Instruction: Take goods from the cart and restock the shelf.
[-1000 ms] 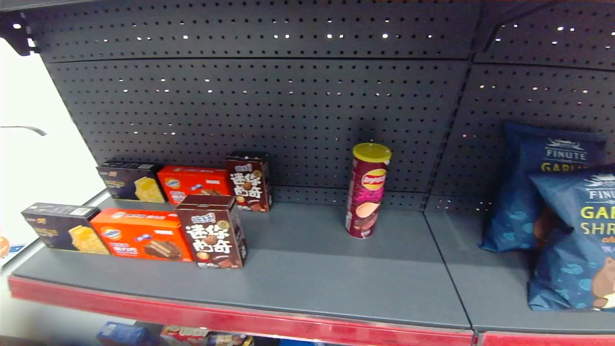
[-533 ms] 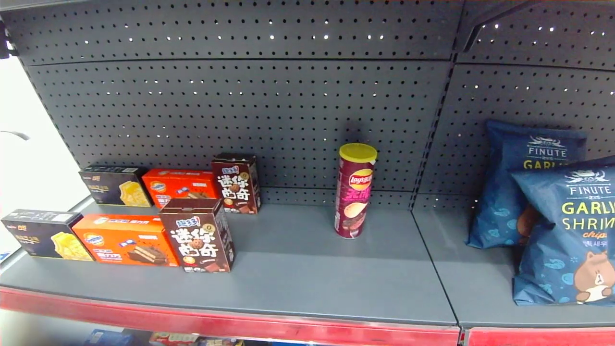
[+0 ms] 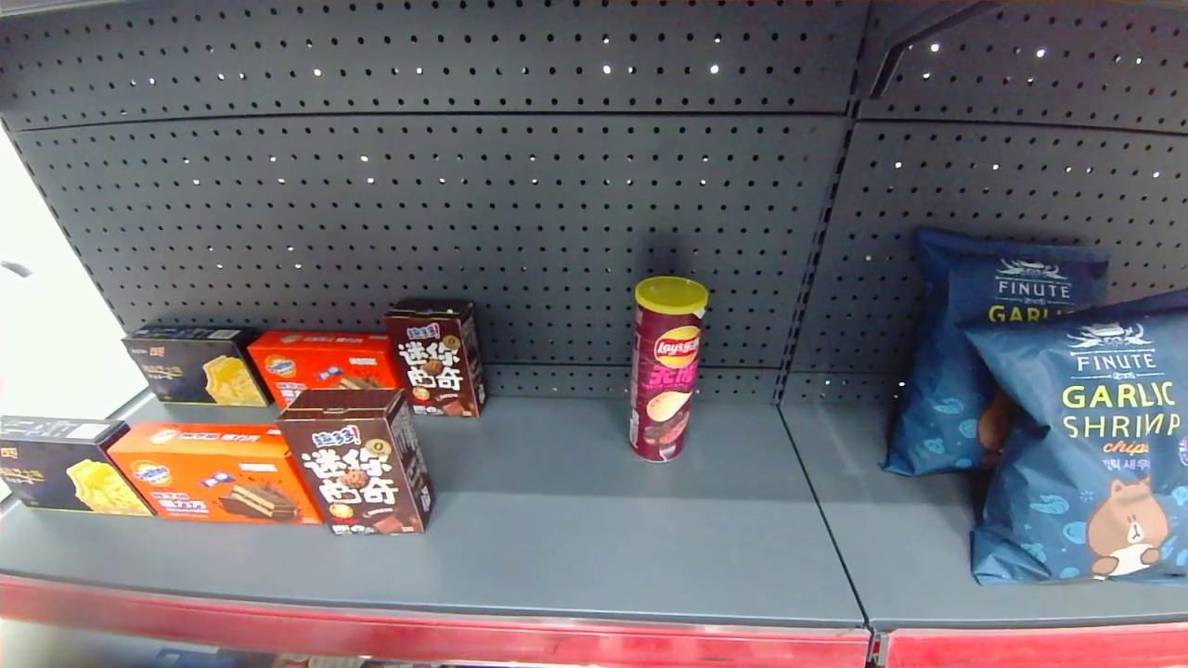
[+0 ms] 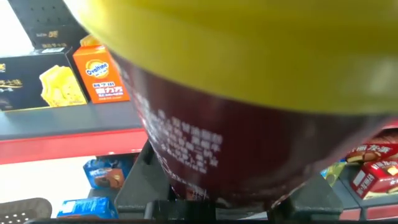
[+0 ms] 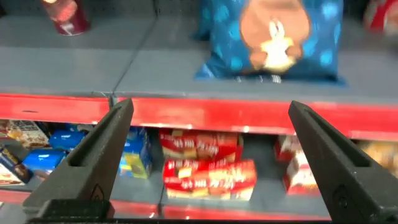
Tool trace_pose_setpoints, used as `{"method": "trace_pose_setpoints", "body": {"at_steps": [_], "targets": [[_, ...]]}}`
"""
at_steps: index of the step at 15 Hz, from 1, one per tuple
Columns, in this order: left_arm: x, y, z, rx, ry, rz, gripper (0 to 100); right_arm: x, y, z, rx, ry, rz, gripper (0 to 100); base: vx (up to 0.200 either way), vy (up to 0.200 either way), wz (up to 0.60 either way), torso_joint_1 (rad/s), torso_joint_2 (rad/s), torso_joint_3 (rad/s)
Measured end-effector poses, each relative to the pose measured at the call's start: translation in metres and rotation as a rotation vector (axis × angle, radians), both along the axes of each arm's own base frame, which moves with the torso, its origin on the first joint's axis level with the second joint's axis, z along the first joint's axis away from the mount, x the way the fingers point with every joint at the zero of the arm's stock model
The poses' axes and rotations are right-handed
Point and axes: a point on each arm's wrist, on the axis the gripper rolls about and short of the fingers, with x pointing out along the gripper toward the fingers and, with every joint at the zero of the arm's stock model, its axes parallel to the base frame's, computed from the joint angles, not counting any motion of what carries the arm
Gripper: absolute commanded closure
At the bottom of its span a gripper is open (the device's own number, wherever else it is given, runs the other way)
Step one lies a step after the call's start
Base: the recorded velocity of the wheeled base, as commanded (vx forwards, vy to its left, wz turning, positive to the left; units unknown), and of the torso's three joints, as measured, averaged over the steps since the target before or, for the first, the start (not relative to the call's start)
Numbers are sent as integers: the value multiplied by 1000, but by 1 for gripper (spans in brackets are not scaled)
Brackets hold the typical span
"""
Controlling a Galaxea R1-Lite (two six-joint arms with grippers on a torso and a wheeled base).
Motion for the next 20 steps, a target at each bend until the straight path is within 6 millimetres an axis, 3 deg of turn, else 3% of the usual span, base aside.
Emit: {"method": "trace_pose_setpoints", "body": {"at_steps": [3, 4, 7, 9, 11, 16, 20], "targets": [[0, 0, 0, 0, 0, -3, 100, 5, 0, 11, -1, 66, 27, 0, 0, 0, 0, 0, 0, 0], [1, 0, -2, 2, 9, -8, 100, 4, 0, 28, -12, 50, 62, 0, 0, 0, 0, 0, 0, 0], [2, 0, -4, 1, 19, -10, 100, 8, 1, 107, -139, -54, 198, 0, 0, 0, 0, 0, 0, 0], [1, 0, -3, 1, 18, -14, 100, 31, 5, 138, -196, -19, 307, 0, 0, 0, 0, 0, 0, 0], [0, 0, -1, 1, 8, -13, 100, 59, 15, 157, -193, 49, 453, 0, 0, 0, 0, 0, 0, 0], [-2, -1, 4, 6, 1, -77, 100, 135, 62, 172, -136, 195, 624, 0, 0, 0, 0, 0, 0, 0], [0, -1, 14, -14, 17, -84, 100, 208, 100, 161, -135, 195, 608, 0, 0, 0, 0, 0, 0, 0]]}}
